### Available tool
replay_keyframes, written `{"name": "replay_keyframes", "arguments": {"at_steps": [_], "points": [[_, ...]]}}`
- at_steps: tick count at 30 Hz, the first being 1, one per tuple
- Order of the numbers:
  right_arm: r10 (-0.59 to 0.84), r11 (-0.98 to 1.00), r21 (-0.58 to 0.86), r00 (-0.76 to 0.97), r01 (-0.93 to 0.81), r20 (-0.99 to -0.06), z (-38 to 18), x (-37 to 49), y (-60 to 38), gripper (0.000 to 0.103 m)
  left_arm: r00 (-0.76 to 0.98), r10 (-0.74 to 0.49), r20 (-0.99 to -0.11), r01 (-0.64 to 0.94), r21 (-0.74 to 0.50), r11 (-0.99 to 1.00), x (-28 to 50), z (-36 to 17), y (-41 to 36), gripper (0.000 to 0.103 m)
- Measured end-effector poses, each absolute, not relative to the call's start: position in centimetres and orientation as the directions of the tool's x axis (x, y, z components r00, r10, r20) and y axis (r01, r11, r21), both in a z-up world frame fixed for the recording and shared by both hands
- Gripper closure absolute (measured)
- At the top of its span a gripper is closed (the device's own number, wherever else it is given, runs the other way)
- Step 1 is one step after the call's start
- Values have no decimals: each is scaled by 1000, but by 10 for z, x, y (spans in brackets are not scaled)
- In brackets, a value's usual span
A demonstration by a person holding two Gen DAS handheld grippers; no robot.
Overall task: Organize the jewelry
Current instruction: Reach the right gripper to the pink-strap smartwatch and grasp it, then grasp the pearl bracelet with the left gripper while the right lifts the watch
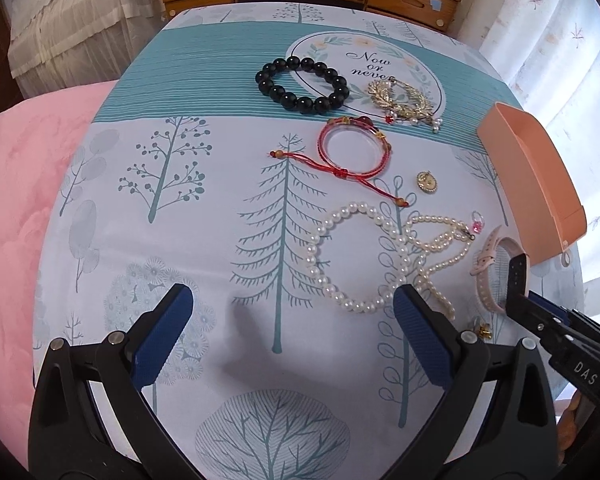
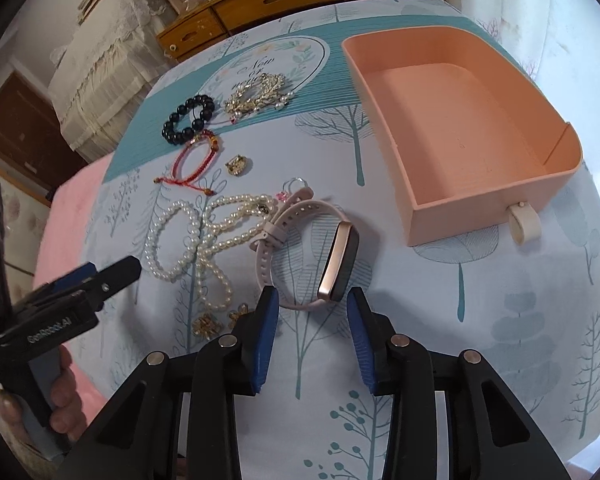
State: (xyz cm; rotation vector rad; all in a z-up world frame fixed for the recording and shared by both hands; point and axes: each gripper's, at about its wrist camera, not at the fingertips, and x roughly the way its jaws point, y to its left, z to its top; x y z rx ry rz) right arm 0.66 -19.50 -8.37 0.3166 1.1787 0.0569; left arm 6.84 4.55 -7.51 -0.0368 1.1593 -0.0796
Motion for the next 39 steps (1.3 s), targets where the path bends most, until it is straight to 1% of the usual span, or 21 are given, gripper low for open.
{"name": "replay_keyframes", "arguments": {"at_steps": [1, 3, 11, 13, 14, 18, 19, 20, 21, 22, 23, 24, 25, 27, 31, 35, 39], "points": [[210, 951, 278, 384, 131, -899, -84, 8, -197, 66, 397, -81, -914, 45, -69, 997, 71, -76, 46, 9], [208, 950, 279, 377, 143, -902, -86, 8, -199, 66, 388, -78, -918, 49, -64, 997, 75, -80, 46, 18], [176, 959, 247, 393, 138, -902, -89, 14, -198, 66, 329, -84, -941, 50, -71, 996, 91, -100, 43, 38], [160, 965, 228, 400, 127, -902, -89, 16, -194, 72, 330, -65, -942, 50, -51, 997, 94, -102, 41, 40], [157, 967, 223, 401, 124, -903, -89, 16, -194, 78, 334, -53, -941, 52, -38, 998, 96, -102, 40, 43], [155, 969, 219, 410, 114, -899, -90, 18, -193, 88, 343, -46, -938, 62, -27, 998, 102, -103, 36, 51], [157, 969, 220, 412, 111, -898, -90, 18, -193, 88, 345, -51, -937, 74, -27, 997, 103, -103, 34, 53], [158, 969, 221, 413, 108, -897, -90, 18, -193, 89, 346, -59, -936, 98, -26, 995, 105, -102, 30, 61], [159, 970, 221, 416, 105, -896, -89, 18, -193, 90, 344, -66, -936, 125, -24, 992, 104, -102, 26, 74], [160, 970, 221, 418, 103, -894, -89, 17, -193, 90, 339, -75, -938, 168, -19, 986, 104, -101, 20, 81], [161, 970, 222, 419, 101, -894, -88, 16, -193, 90, 329, -77, -941, 202, -9, 979, 104, -100, 14, 93], [162, 970, 222, 419, 97, -893, -88, 15, -193, 90, 318, -74, -945, 220, -2, 975, 105, -100, 9, 98], [164, 970, 223, 420, 94, -892, -87, 15, -192, 90, 309, -64, -949, 225, 8, 974, 107, -100, 7, 98], [175, 969, 231, 426, 84, -888, -86, 15, -191, 90, 281, -74, -957, 217, -12, 976, 113, -101, 8, 98], [192, 969, 242, 464, 51, -865, -76, 9, -188, 91, 213, -162, -964, 155, -130, 979, 124, -100, 25, 98], [210, 967, 255, 519, 16, -829, -59, 2, -186, 96, 238, -216, -947, 140, -186, 973, 124, -85, 31, 98], [218, 966, 258, 574, -12, -789, -39, -2, -184, 96, 294, -258, -920, 166, -217, 962, 118, -59, 26, 98]]}}
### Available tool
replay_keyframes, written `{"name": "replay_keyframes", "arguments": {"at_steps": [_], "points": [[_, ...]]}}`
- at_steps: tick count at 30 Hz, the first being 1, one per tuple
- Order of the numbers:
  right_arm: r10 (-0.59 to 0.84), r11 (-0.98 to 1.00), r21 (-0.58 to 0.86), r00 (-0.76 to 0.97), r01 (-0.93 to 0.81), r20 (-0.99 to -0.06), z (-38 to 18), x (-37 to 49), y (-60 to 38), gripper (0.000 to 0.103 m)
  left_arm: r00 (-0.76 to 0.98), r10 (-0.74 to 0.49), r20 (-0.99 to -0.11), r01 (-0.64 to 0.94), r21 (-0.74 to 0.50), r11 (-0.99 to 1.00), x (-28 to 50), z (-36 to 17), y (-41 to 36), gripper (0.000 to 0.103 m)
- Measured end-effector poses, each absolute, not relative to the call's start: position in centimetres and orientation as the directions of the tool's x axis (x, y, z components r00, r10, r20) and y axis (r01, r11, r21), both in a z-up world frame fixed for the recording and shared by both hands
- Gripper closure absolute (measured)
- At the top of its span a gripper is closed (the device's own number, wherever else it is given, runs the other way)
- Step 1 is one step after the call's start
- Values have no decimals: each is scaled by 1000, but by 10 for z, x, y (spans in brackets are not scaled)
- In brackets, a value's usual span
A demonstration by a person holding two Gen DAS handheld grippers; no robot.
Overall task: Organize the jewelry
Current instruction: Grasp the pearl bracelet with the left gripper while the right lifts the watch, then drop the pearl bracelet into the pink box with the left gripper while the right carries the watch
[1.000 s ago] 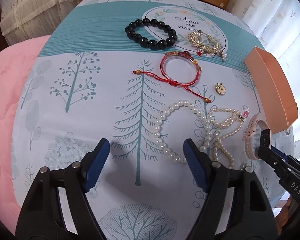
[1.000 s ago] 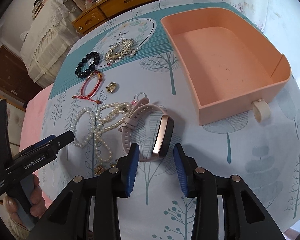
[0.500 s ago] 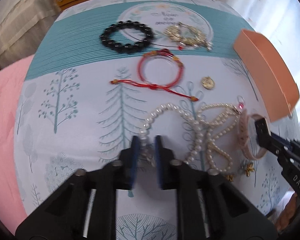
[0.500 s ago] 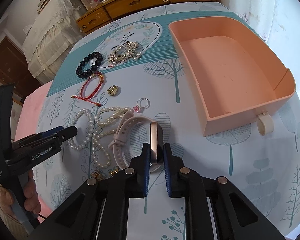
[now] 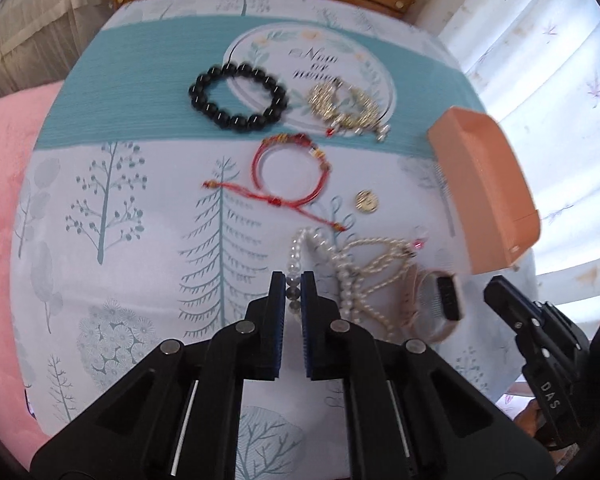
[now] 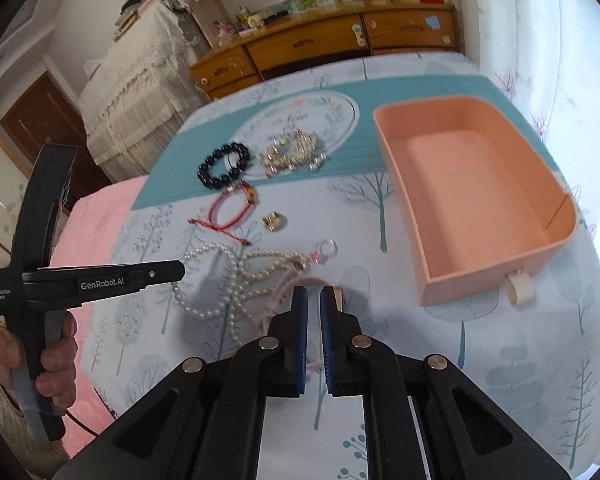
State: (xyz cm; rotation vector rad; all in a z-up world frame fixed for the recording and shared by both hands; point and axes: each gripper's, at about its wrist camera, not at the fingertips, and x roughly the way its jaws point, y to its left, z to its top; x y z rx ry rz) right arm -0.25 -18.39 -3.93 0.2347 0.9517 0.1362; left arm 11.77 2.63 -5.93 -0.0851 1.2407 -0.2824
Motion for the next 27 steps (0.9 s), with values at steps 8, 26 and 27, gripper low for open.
{"name": "replay_keyframes", "arguments": {"at_steps": [8, 26, 27], "points": [[247, 955, 296, 522, 10, -816, -37, 1, -201, 96, 379, -315, -870, 234, -240, 942, 112, 0, 5, 98], [199, 973, 230, 402, 29, -894, -91, 10, -191, 79, 394, -497, -773, 417, -332, 846, 142, 70, -98, 98], [200, 972, 232, 404, 31, -893, -92, 10, -192, 79, 373, -513, -773, 427, -349, 835, 147, 67, -108, 98]]}}
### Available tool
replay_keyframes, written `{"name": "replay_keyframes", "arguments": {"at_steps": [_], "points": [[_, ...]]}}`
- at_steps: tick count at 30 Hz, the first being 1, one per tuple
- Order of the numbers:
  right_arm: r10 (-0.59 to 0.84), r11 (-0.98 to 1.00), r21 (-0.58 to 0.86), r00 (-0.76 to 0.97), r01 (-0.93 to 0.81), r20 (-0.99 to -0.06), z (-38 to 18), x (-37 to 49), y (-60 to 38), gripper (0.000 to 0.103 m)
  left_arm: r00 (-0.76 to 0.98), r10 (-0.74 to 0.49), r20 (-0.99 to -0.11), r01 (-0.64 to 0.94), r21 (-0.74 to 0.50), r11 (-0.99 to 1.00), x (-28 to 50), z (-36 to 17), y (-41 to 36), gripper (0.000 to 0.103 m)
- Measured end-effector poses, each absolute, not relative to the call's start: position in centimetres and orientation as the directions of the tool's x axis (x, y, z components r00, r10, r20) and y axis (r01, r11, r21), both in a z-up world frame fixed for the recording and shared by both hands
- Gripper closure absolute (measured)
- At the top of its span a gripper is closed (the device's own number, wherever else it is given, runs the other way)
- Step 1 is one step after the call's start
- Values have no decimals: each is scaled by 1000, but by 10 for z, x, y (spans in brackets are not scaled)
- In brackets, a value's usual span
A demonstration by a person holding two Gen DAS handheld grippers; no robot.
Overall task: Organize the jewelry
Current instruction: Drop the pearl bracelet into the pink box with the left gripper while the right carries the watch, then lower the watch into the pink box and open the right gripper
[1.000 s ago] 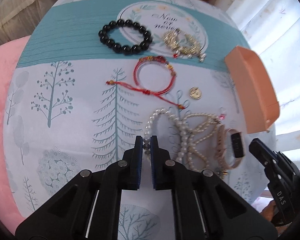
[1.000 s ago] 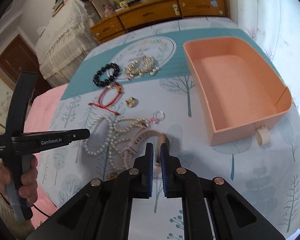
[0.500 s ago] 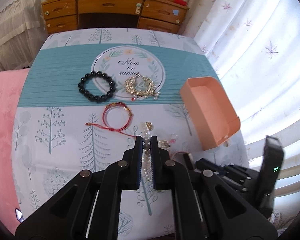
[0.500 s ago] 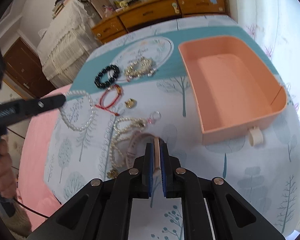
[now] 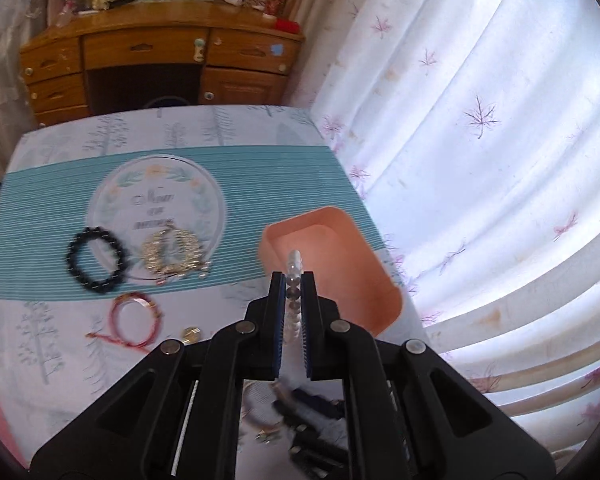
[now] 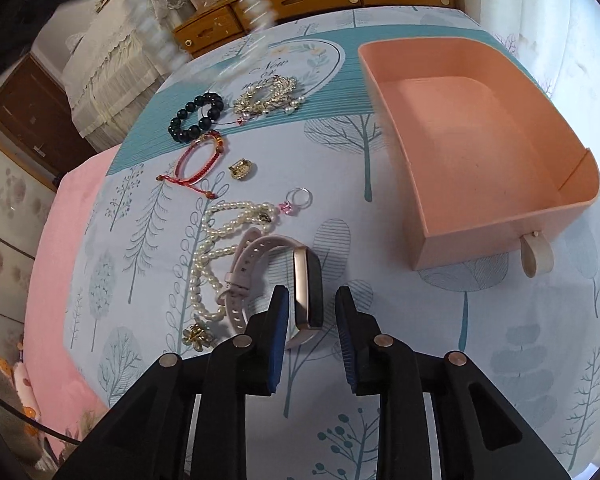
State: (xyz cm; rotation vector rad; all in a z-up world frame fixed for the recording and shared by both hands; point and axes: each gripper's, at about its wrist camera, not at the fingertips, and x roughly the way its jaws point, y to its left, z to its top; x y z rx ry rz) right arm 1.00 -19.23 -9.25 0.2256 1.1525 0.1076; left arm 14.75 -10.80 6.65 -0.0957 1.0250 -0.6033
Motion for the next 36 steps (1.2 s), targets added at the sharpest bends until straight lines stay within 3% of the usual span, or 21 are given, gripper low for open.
{"name": "replay_keyframes", "arguments": {"at_steps": [6, 16, 17, 20, 21, 30, 36], "points": [[202, 972, 235, 432, 24, -879, -91, 7, -196, 91, 291, -521, -803, 480, -349, 805, 169, 42, -176, 98], [220, 961, 275, 514, 33, -829, -53, -18, -217, 94, 258, -427, -867, 492, -262, 830, 191, -8, -218, 97], [219, 960, 278, 523, 37, -824, -48, -20, -221, 94, 249, -402, -881, 494, -241, 836, 193, -14, -219, 93], [200, 960, 275, 549, 56, -812, -36, -26, -230, 94, 230, -387, -893, 489, -238, 839, 192, -23, -211, 64], [194, 960, 273, 556, 63, -808, -33, -27, -233, 94, 242, -387, -890, 483, -236, 843, 190, -23, -207, 58], [126, 964, 241, 613, 109, -780, -4, -19, -256, 94, 443, -346, -827, 405, -159, 900, 145, 20, -140, 58], [29, 968, 179, 634, 174, -773, 5, 9, -268, 94, 530, -297, -794, 345, -118, 931, 112, 17, -84, 58]]}}
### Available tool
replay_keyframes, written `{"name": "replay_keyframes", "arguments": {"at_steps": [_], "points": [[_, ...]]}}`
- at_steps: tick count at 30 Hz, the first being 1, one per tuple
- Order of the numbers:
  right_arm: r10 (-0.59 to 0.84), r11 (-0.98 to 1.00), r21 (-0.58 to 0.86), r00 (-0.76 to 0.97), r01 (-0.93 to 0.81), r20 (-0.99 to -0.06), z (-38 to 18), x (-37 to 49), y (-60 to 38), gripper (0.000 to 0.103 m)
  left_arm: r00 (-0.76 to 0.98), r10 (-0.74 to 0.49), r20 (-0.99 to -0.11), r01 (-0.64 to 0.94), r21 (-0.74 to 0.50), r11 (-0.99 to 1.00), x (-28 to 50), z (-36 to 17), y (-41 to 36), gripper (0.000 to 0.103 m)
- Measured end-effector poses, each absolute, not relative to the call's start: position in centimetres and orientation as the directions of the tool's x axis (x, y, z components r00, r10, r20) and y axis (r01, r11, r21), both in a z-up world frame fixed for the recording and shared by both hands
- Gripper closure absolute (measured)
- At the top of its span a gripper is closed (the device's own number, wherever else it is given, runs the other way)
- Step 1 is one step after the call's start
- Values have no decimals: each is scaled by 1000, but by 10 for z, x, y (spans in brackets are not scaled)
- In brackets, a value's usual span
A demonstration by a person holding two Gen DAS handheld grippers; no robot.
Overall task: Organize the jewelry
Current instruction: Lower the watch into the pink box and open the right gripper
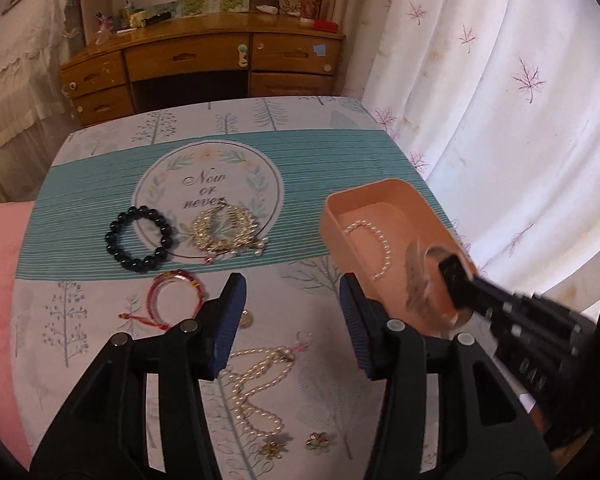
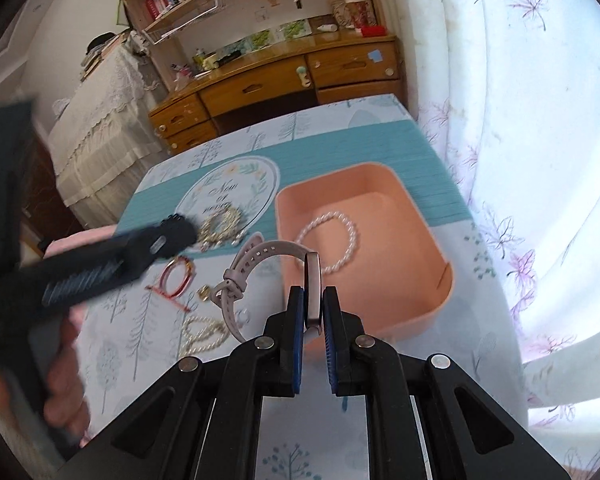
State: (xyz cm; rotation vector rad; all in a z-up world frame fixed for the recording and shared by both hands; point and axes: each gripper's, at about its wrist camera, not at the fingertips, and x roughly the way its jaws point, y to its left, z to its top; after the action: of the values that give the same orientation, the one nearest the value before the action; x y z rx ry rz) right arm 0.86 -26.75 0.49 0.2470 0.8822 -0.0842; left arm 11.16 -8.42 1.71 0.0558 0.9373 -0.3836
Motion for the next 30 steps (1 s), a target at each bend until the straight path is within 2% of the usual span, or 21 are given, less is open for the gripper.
{"name": "replay_keyframes", "arguments": {"at_steps": [7, 13, 19, 22, 26, 30], "points": [[-71, 957, 127, 636, 260, -769, 10, 56, -278, 94, 509, -322, -798, 315, -175, 933, 78, -16, -42, 58], [-115, 950, 88, 598, 299, -793, -11, 90, -284, 93, 513, -259, -818, 254, -143, 957, 68, -42, -26, 58], [-132, 939, 76, 556, 336, -821, -38, 98, -286, 93, 476, -271, -837, 282, -146, 948, 65, -56, -29, 58], [-128, 931, 82, 531, 355, -838, -46, 98, -288, 87, 447, -274, -852, 298, -147, 943, 64, -61, -33, 58], [-130, 930, 88, 545, 356, -829, -44, 89, -286, 71, 428, -278, -860, 298, -156, 942, 60, -64, -35, 58], [-136, 940, 73, 564, 332, -815, -37, 79, -273, 69, 440, -297, -847, 293, -177, 940, 55, -61, -31, 57]]}}
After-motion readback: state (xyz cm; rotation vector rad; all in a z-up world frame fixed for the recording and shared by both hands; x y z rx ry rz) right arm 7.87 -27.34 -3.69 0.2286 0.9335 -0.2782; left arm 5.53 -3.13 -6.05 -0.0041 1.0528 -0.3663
